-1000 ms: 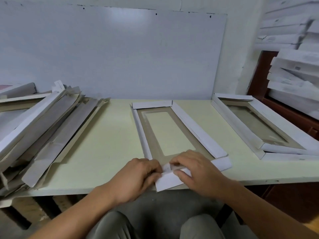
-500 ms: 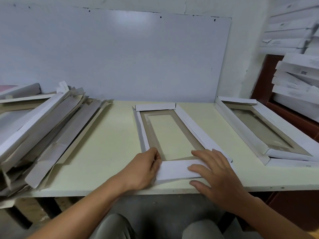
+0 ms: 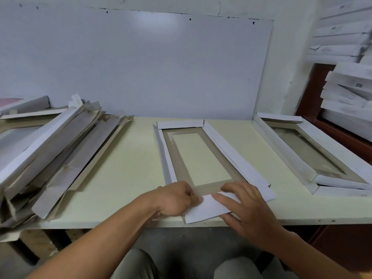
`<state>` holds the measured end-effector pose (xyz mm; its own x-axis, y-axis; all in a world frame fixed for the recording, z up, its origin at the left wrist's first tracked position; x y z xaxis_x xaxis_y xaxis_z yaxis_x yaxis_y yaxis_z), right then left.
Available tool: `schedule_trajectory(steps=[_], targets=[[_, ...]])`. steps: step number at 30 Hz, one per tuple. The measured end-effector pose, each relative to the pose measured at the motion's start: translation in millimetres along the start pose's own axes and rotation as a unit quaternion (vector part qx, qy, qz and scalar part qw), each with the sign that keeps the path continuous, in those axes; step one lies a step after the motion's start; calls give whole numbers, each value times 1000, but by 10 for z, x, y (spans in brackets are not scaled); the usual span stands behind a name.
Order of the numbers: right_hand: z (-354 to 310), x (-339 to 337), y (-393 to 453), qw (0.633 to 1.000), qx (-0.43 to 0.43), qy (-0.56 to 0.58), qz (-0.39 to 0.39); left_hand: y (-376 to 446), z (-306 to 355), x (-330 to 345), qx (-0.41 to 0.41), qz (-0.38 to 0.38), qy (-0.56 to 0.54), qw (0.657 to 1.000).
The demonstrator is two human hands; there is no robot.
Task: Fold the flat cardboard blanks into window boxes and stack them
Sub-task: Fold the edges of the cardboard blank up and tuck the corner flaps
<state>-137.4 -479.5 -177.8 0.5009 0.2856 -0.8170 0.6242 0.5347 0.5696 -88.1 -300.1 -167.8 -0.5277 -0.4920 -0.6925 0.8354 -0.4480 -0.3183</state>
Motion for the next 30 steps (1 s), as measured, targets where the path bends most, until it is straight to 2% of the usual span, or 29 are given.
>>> schedule_trajectory(steps=[3,6,9,12,14,16,21,25,30], targets=[[25,-18,-13,999,9,22,29,8,67,18,29,-14,-35,999],[12,-22,-16,999,15,32,14,-16,96,42,54,-46,-105,992],[-11,-16,-13,992,40,104,-54,-52,126,69,89,-87,-128,984],[67,-103,62,960,91,232,-125,-140,195,70,140,-108,-113,978],[96,-218,136,961,56,227,-151,-204,181,57,167,-112,-110,973],[97,-322,173,964,25,195,-179,-252,121,39,179,-102,-95,974],[29,-406,176,957,10,146,-252,-274,97,32,214,-16,-6,977],[44,-461,240,941,40,184,-281,-239,142,74,229,39,-26,972],[111,-452,183,936,52,203,-285,-290,84,42,260,42,-44,964]])
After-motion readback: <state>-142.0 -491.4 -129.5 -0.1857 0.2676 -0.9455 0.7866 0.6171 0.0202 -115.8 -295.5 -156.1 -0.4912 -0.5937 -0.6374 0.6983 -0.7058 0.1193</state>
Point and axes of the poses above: each hand's wrist, its own y-axis towards the middle knuckle, its own x-axis out of the palm, z = x × y, the point moved 6 cm from there along y, towards the middle knuckle, and after that the axes turned 3 degrees about -z, right-handed, at the moved point
